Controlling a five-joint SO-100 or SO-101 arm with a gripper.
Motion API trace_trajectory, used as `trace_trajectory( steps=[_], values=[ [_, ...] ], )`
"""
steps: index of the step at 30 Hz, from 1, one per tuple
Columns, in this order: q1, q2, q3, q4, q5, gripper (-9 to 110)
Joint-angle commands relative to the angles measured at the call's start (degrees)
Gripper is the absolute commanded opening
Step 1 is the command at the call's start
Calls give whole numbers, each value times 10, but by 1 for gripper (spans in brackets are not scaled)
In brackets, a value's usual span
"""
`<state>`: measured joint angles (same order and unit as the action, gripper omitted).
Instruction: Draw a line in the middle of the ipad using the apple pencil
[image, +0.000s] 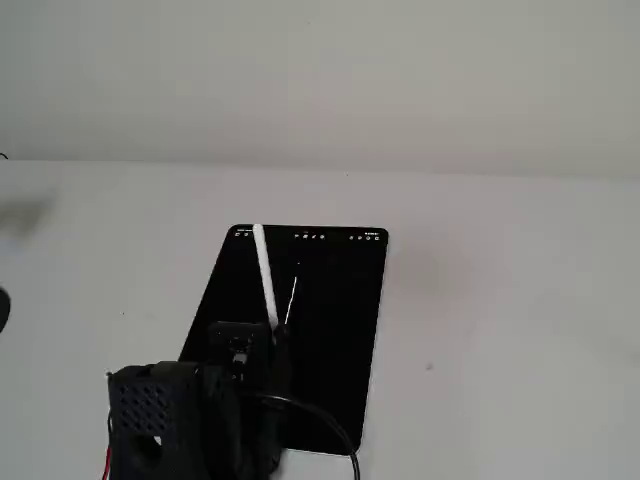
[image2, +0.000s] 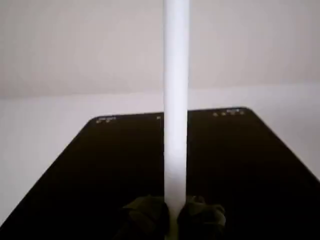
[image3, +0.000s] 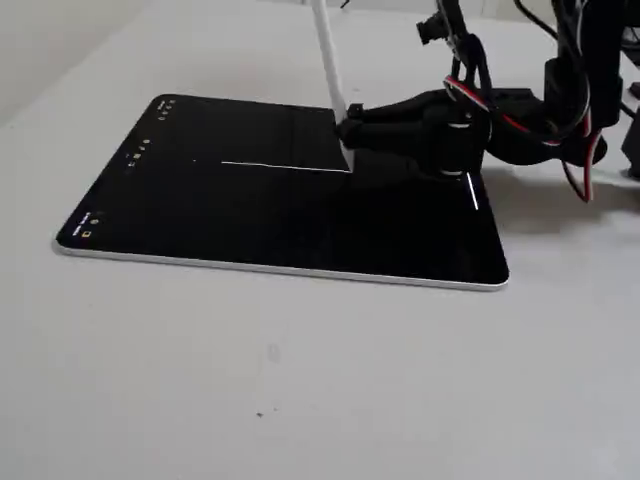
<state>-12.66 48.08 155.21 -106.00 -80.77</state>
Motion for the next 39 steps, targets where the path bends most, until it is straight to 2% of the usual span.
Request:
trace_trajectory(
  steps=[1,23,35,39],
  values=[
    [-3,-5,25,-4,11,0],
    [-6,18,29,-7,22,0],
    [-15,228,92,17,53,0],
    [-14,367,128,112,101,0]
  ],
)
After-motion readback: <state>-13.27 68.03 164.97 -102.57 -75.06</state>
